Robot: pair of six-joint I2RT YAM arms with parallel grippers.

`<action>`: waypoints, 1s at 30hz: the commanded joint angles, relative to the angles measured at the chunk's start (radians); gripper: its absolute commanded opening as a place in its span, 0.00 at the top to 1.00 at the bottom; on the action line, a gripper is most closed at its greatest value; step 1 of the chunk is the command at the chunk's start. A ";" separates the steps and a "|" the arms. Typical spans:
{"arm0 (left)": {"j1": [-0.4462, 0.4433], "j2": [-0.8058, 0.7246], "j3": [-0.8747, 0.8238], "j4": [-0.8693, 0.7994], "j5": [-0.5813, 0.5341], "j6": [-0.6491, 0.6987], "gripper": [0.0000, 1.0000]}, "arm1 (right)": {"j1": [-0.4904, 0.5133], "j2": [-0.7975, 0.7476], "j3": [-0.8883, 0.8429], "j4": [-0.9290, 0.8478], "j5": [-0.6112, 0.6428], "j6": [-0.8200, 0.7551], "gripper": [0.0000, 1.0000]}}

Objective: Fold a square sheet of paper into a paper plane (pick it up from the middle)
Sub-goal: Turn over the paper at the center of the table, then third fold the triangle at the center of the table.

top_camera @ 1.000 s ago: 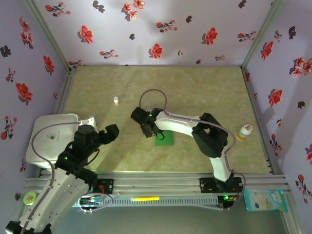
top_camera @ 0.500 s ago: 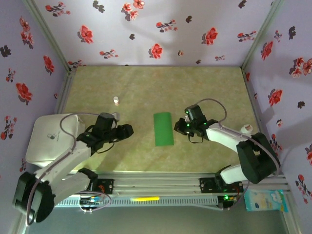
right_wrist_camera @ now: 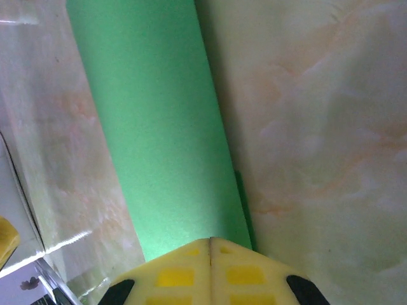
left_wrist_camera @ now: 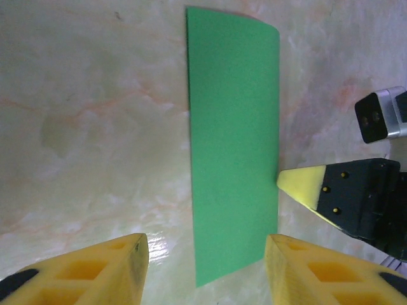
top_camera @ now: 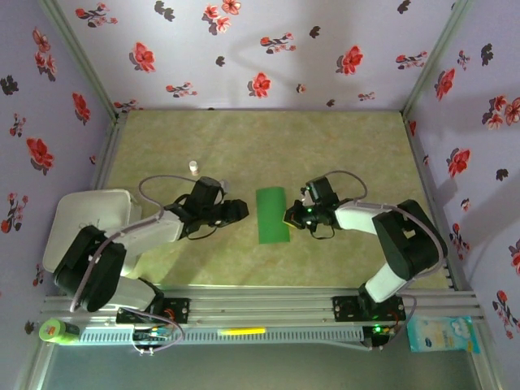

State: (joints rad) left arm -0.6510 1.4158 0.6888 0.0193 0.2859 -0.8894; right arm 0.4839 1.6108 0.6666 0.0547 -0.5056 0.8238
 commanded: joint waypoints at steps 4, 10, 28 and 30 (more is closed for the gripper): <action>-0.014 0.064 0.035 0.092 0.027 -0.037 0.49 | -0.005 0.050 0.023 0.020 -0.020 0.005 0.97; -0.017 0.112 0.046 0.102 0.033 -0.044 0.49 | -0.006 0.052 -0.037 0.007 0.031 0.008 0.97; -0.042 0.316 0.130 0.157 0.052 -0.080 0.61 | -0.005 0.056 -0.094 0.034 0.052 0.026 0.97; -0.045 0.329 0.138 0.159 0.053 -0.085 0.61 | -0.005 0.057 -0.095 0.030 0.054 0.024 0.97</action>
State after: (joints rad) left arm -0.6849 1.7245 0.7986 0.1581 0.3271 -0.9569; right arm 0.4839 1.6421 0.6086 0.1715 -0.5106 0.8429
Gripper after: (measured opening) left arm 0.392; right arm 0.046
